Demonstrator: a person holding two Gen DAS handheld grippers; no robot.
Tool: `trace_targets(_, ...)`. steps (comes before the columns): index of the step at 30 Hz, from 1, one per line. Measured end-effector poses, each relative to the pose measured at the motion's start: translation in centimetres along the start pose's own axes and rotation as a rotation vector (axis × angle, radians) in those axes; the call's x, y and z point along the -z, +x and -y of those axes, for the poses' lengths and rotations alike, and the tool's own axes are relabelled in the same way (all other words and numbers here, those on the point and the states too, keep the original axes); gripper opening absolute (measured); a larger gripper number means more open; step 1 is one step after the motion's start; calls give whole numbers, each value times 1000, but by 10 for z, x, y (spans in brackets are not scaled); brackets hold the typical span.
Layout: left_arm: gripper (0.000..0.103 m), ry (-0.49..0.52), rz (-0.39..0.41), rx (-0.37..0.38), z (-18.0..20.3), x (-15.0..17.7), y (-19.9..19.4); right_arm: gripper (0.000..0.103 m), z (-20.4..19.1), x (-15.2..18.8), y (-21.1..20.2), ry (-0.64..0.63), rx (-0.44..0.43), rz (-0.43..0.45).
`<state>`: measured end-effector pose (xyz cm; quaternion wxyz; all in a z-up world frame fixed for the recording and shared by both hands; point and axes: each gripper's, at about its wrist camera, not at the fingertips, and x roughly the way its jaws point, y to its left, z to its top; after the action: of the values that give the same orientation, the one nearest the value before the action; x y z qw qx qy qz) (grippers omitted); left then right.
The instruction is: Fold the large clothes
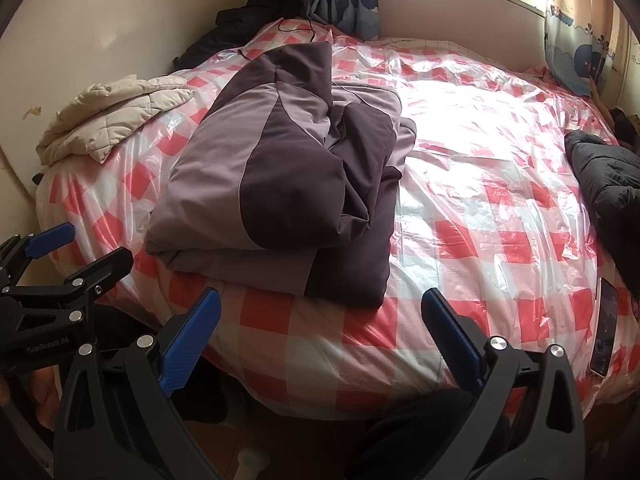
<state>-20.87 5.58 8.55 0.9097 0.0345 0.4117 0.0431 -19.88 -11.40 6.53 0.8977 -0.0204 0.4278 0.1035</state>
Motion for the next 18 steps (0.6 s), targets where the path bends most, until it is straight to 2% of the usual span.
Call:
trace_targets(4, 97, -1, 0, -13, 0, -1, -1, 97, 2, 1, 0, 7, -8, -5)
trace_targets(18, 97, -46, -20, 34, -9, -4, 1, 97, 3, -1, 0, 3, -10, -2)
